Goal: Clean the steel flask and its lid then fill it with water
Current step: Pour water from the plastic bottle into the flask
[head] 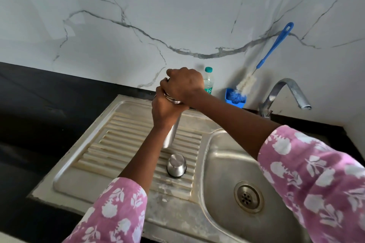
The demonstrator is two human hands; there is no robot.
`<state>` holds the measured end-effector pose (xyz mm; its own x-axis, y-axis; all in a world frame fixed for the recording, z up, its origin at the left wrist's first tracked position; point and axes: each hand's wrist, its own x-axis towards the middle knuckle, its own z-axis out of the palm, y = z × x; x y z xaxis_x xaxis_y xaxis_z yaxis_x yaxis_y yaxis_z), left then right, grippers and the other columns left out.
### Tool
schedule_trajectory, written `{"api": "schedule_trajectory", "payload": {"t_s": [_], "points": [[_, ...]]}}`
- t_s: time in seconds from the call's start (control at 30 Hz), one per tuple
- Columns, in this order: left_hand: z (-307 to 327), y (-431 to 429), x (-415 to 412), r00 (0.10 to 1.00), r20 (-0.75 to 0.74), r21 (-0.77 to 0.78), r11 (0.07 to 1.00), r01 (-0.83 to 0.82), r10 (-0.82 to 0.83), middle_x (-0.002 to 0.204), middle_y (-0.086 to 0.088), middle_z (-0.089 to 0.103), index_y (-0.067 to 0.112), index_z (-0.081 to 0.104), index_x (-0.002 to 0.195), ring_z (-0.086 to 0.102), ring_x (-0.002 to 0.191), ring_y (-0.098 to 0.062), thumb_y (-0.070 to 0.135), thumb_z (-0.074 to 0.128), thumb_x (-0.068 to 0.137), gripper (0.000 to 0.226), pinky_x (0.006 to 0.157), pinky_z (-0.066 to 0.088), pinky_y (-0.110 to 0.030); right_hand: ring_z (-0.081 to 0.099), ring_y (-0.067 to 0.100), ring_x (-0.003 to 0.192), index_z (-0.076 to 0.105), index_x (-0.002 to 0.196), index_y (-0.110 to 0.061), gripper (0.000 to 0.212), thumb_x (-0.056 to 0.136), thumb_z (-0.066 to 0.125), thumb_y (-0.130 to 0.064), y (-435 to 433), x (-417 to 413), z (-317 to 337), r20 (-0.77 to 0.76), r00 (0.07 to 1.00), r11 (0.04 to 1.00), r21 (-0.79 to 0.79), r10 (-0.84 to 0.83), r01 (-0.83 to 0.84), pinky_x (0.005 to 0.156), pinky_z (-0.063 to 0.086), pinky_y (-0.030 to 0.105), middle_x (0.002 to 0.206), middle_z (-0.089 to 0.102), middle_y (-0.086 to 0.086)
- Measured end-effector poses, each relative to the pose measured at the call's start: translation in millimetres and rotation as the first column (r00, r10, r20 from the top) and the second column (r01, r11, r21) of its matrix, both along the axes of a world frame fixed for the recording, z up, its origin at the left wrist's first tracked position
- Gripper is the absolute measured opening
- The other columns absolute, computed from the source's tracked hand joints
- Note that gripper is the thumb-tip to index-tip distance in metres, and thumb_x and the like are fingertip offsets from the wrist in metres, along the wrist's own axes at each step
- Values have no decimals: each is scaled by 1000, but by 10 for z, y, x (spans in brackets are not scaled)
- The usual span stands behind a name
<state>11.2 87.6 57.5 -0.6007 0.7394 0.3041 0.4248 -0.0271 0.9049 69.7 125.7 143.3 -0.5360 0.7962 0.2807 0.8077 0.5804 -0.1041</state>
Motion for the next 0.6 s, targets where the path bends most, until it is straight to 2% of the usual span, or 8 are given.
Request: {"api": "schedule_trajectory", "payload": {"t_s": [0.1, 0.2, 0.23, 0.3, 0.37, 0.43, 0.53, 0.6], "points": [[-85, -74, -9, 996, -79, -9, 999, -35, 34, 99, -13, 69, 4, 49, 113, 64, 94, -33, 34, 89, 51, 81, 70, 47, -30, 60, 29, 93, 58, 103, -16, 38, 89, 48, -50, -96, 55, -141, -212, 974, 987, -155, -80, 47, 66, 37, 30, 97, 65, 9], [-182, -171, -88, 994, -96, -30, 999, -45, 42, 105, -12, 65, 6, 47, 116, 61, 100, -33, 33, 88, 51, 82, 76, 49, -36, 59, 26, 90, 48, 121, -14, 64, 80, 60, -61, -223, 248, -371, -491, 865, 921, -375, -100, -106, 77, 47, 36, 95, 67, 10], [-203, -218, -116, 995, -88, -34, 998, -49, 46, 107, -11, 65, 8, 47, 117, 60, 101, -32, 30, 88, 52, 80, 78, 49, -35, 60, 26, 87, 43, 126, -12, 66, 82, 60, -58, -272, 322, -512, -541, 835, 893, -418, -100, -164, 78, 48, 37, 94, 67, 11], [-236, -316, -161, 997, -57, -31, 998, -56, 54, 110, -9, 64, 10, 48, 120, 60, 101, -26, 24, 87, 53, 79, 81, 47, -31, 60, 27, 78, 43, 127, -7, 54, 91, 55, -45, -377, 470, -865, -585, 807, 852, -460, -79, -250, 77, 51, 40, 92, 66, 14], [-261, -402, -175, 997, -18, -33, 997, -70, 69, 110, -7, 64, 10, 49, 121, 60, 99, -22, 15, 86, 52, 78, 79, 43, -24, 56, 22, 80, 48, 123, -2, 40, 94, 55, -29, -481, 586, -1235, -561, 825, 812, -512, -69, -280, 81, 49, 38, 95, 59, 12], [-294, -467, -175, 997, 0, -39, 996, -83, 83, 109, -6, 64, 9, 49, 121, 59, 94, -19, 9, 83, 53, 76, 76, 40, -20, 54, 21, 94, 50, 124, 0, 39, 90, 62, -16, -561, 645, -1540, -501, 864, 733, -606, -51, -308, 86, 43, 32, 108, 52, 10], [-321, -538, -161, 997, 6, -55, 996, -76, 76, 106, -2, 62, 11, 49, 122, 54, 88, -13, 8, 82, 55, 74, 74, 38, -17, 44, 26, 123, 37, 140, -13, 69, 80, 72, -15, -611, 639, -1820, -241, 963, 687, -679, 123, -258, 98, 38, 30, 136, 42, 11], [-330, -575, -155, 997, 15, -61, 995, -79, 80, 101, 2, 60, 10, 49, 121, 53, 86, -12, 8, 82, 56, 73, 72, 36, -14, 41, 28, 125, 32, 144, -20, 85, 72, 77, -19, -641, 619, -1927, -92, 974, 719, -661, 208, -216, 100, 40, 33, 140, 38, 10]]}}
